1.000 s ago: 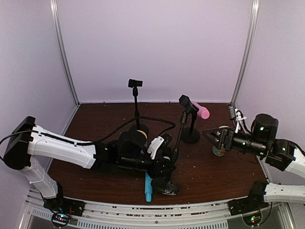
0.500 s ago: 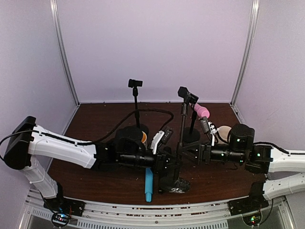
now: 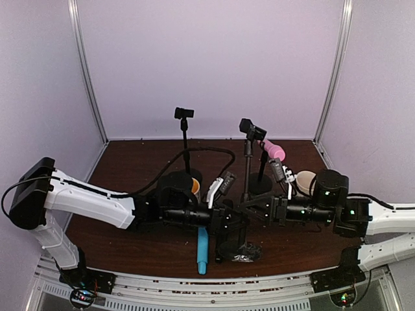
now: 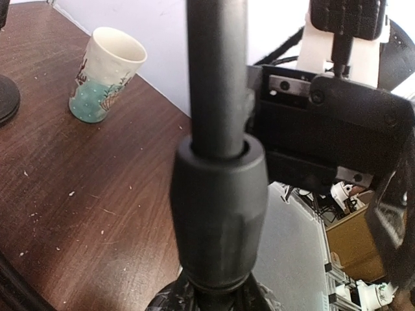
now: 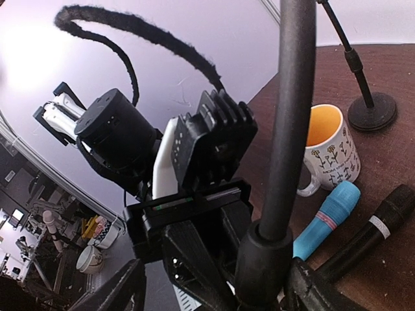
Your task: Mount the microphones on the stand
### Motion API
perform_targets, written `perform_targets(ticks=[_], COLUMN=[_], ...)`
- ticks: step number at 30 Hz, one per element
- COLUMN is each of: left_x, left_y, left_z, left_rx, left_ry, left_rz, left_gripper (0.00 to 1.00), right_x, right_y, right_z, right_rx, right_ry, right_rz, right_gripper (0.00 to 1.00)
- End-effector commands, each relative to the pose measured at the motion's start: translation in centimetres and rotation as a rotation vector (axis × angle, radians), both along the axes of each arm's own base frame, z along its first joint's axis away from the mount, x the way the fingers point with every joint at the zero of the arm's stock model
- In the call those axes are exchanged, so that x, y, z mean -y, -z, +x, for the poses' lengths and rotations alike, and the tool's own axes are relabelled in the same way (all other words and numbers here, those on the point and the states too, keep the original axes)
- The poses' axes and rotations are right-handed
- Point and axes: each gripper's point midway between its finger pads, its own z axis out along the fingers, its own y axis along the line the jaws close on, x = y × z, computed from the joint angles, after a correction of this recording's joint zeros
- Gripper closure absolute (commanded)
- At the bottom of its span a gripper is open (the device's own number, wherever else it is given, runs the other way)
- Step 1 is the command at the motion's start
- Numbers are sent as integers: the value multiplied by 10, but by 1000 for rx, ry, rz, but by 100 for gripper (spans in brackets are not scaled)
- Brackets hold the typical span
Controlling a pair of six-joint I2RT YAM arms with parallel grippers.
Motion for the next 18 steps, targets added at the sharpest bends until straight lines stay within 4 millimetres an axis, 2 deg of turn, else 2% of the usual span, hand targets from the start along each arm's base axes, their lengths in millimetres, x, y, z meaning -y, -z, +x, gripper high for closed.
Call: perform_targets(ticks=[1,6,10,13,18], left_x=[-3,-5,-7,-9,-11], left_y=[-23,-25,-31,-34,-37], left_z=[34,33,24,18,11], left_rx=[19,34,52,52,66], left_ry=[-87,-74,-28,3,33], left_rz=[-103,-105,-125,-125,-121], left_gripper=[100,100,100,100,100], right_x=[11,39,50,44,20], right_y=[-37,-41,-25,-21,-25], right_z=[-30,-27,-5,7,22], right_rx=[-41,-15,68,90,121], right_ry=[-71,11,123,145,138], right_rz=[96,95,-41,-78,-111], right_gripper=[27,28,27,25,22])
